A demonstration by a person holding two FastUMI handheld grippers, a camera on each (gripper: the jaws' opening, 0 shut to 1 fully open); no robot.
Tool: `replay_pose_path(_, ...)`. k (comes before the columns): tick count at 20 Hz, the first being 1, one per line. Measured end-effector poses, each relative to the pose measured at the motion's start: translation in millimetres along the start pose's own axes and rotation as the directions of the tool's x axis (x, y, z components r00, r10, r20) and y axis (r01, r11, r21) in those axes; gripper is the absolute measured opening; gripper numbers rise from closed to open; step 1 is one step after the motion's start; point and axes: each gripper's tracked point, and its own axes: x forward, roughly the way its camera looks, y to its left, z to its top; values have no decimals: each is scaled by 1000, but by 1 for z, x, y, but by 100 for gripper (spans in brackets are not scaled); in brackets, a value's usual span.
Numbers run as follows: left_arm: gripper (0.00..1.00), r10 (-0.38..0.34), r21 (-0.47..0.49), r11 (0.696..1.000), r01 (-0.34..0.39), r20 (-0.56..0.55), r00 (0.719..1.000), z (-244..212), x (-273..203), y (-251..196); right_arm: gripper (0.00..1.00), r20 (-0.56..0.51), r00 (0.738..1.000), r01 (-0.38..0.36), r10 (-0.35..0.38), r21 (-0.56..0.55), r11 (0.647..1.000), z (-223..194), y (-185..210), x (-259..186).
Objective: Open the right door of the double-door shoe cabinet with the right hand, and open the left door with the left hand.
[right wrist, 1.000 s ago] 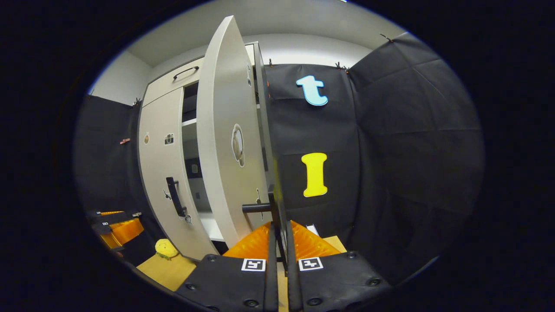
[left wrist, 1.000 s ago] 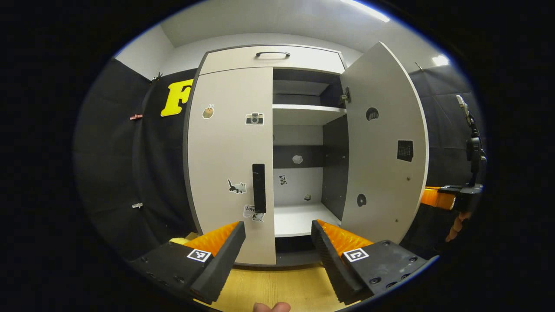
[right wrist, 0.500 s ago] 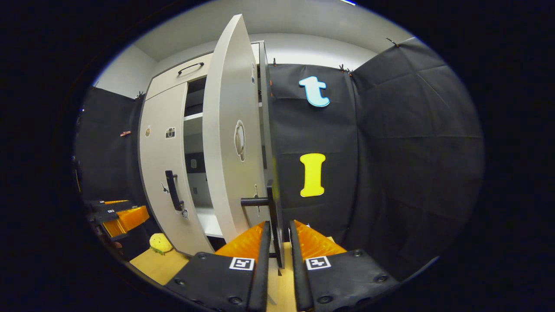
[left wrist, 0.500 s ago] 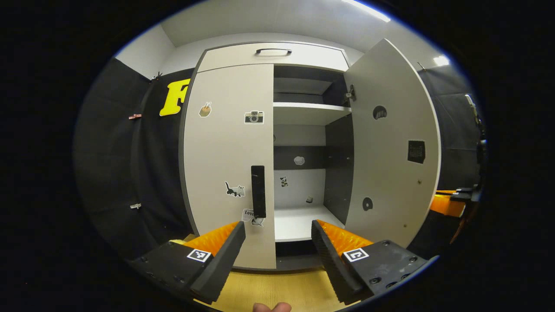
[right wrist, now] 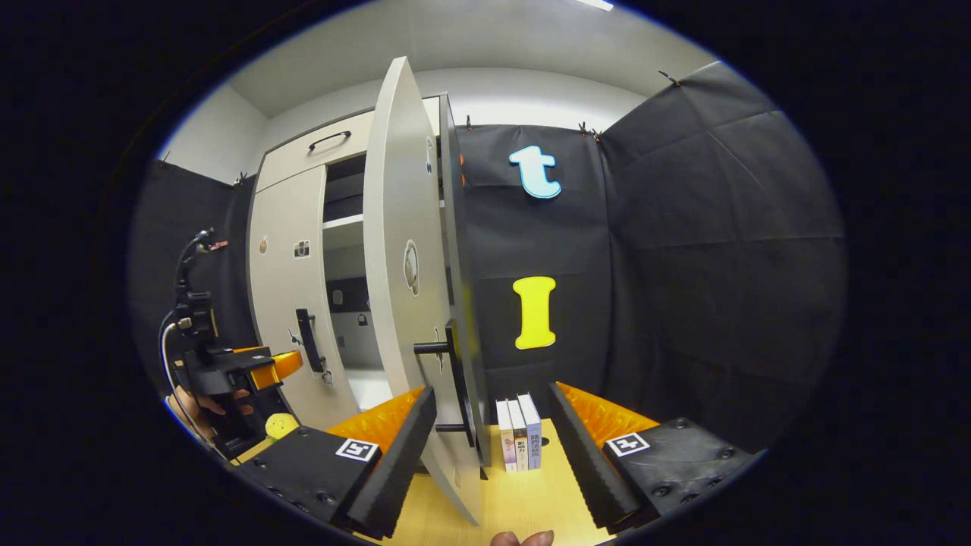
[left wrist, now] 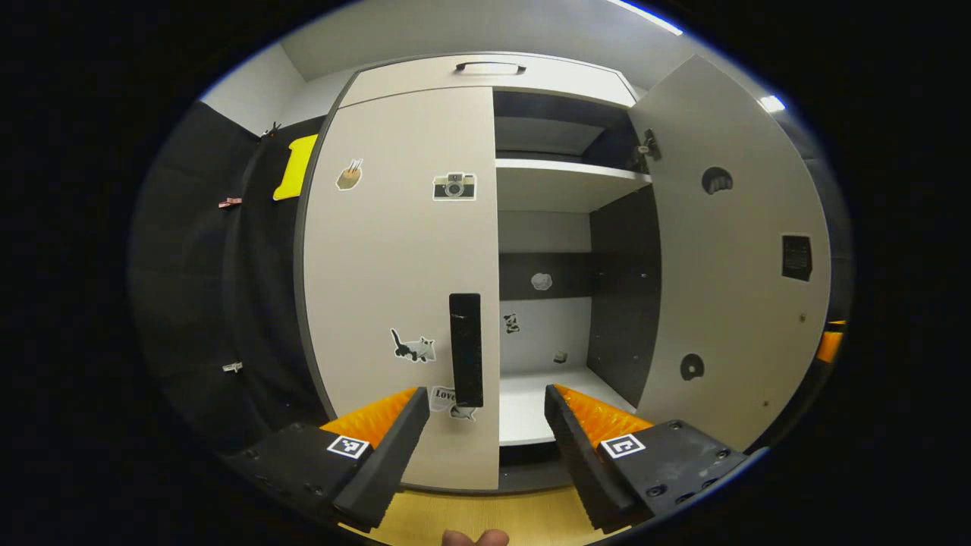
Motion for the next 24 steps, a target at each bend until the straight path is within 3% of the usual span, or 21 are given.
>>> replay_pose_path(1,95,6,4,1000,-6,4,1000,0,7,3,87,4,1000,18,-18,-7,1000,-1,-5,1)
replay_pose_path(2,95,12,10,1000,-12,6,1000,1,14,5,94,2,1000,29,-29,-11,1000,-3,-9,-1)
replay_pose_path(4,95,23,23,999,-23,15,1000,4,30,10,97,-4,999,48,-48,-10,999,-6,-13,-1)
replay_pose_path(9,93,22,21,1000,-22,37,999,10,66,16,98,7,999,44,-43,-23,999,-13,-17,2)
replay_pose_path(12,83,47,28,998,-49,43,998,8,81,22,98,8,999,36,-36,-24,999,-11,-18,1)
replay_pose_path(17,58,48,32,998,-48,21,999,-3,104,23,98,26,999,28,-27,-46,999,-8,-19,2)
replay_pose_path(19,53,38,26,999,-39,32,999,-3,107,20,98,16,1000,20,-19,-51,999,-10,-19,2)
replay_pose_path(21,40,38,35,999,-40,44,998,-4,106,19,98,14,1000,23,-23,-47,999,-9,-19,3)
replay_pose_path(24,38,47,-3,999,-47,24,999,-9,107,19,98,30,999,33,-33,-30,999,-7,-19,4)
